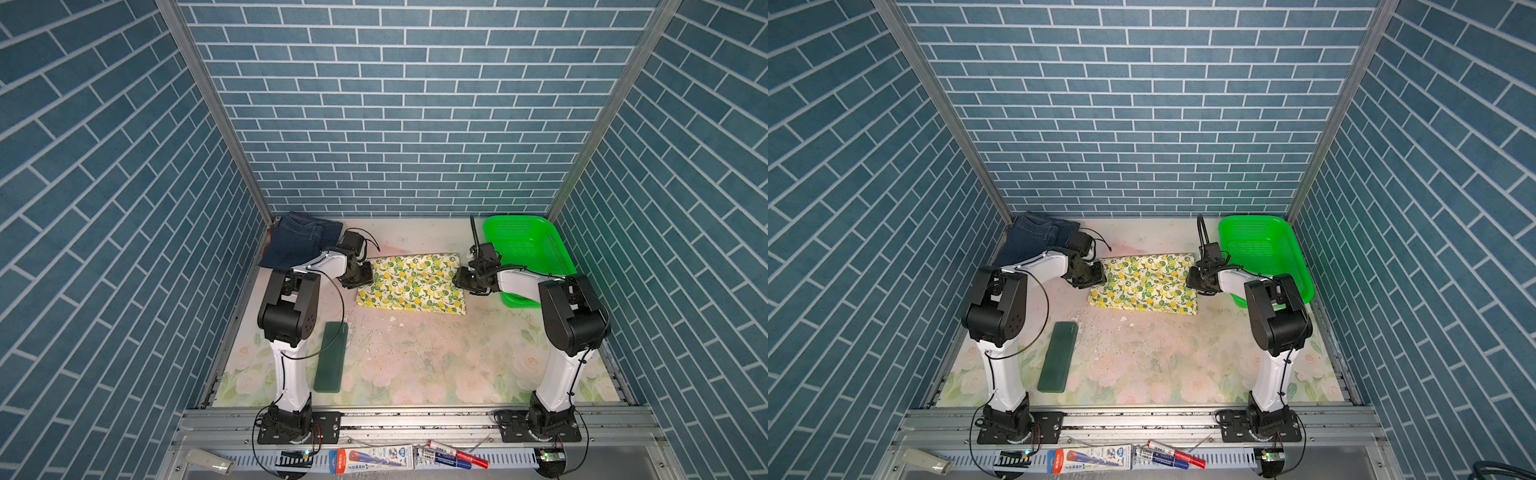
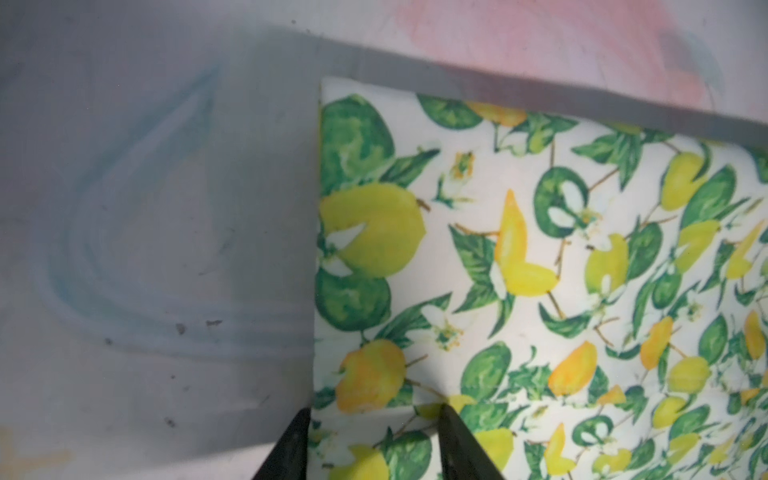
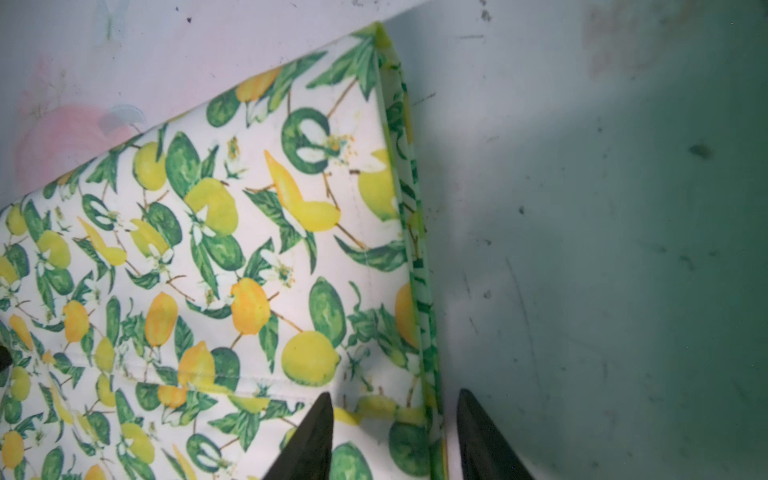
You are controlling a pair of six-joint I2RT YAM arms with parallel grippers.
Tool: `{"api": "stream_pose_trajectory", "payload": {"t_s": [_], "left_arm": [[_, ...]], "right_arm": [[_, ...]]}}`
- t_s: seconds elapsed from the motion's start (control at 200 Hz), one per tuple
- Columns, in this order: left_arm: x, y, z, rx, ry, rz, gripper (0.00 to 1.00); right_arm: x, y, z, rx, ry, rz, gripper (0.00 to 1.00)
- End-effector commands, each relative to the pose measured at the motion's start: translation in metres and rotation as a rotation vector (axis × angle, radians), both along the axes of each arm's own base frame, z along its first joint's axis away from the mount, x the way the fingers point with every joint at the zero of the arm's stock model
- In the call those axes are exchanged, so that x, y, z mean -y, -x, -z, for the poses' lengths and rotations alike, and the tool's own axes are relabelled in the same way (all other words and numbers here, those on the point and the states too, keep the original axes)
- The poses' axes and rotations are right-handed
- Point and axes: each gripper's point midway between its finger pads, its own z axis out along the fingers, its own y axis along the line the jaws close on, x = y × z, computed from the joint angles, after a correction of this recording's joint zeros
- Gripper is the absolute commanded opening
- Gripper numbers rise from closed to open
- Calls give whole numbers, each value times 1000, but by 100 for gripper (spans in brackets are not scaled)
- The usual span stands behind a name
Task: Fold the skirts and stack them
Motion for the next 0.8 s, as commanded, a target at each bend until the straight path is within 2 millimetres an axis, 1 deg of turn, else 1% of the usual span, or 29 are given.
{"api": "stream_pose_trajectory", "payload": {"t_s": [0.0, 0.055, 0.12, 0.16, 0.24, 0.345, 0.495, 0.66, 0.795], "left_arm": [[4, 38, 48, -179, -33, 27, 37], [7, 40, 51, -184, -19, 30, 23], [8, 40, 50, -187, -13, 25, 0], [6, 38, 47, -182, -22, 24, 0], [0, 32, 33, -151, -49, 20, 0], [-10, 23, 8, -101, -92, 23, 0], [-26, 16, -30, -27, -150, 22, 0], [-33, 10, -63, 31, -196, 33, 0], [-37, 5, -82, 67, -231, 31, 0]], "right_arm": [[0, 13, 16, -85, -7, 6, 48], [0, 14, 15, -84, -7, 7, 48], [1, 16, 15, -84, -6, 8, 48], [2, 17, 16, -85, -6, 10, 48], [4, 20, 15, -86, -2, 13, 48], [7, 24, 13, -86, 9, 16, 48], [8, 28, 13, -82, 10, 28, 48], [-4, 35, 15, -86, 0, 15, 48], [-11, 37, 14, -81, -3, 9, 48]]}}
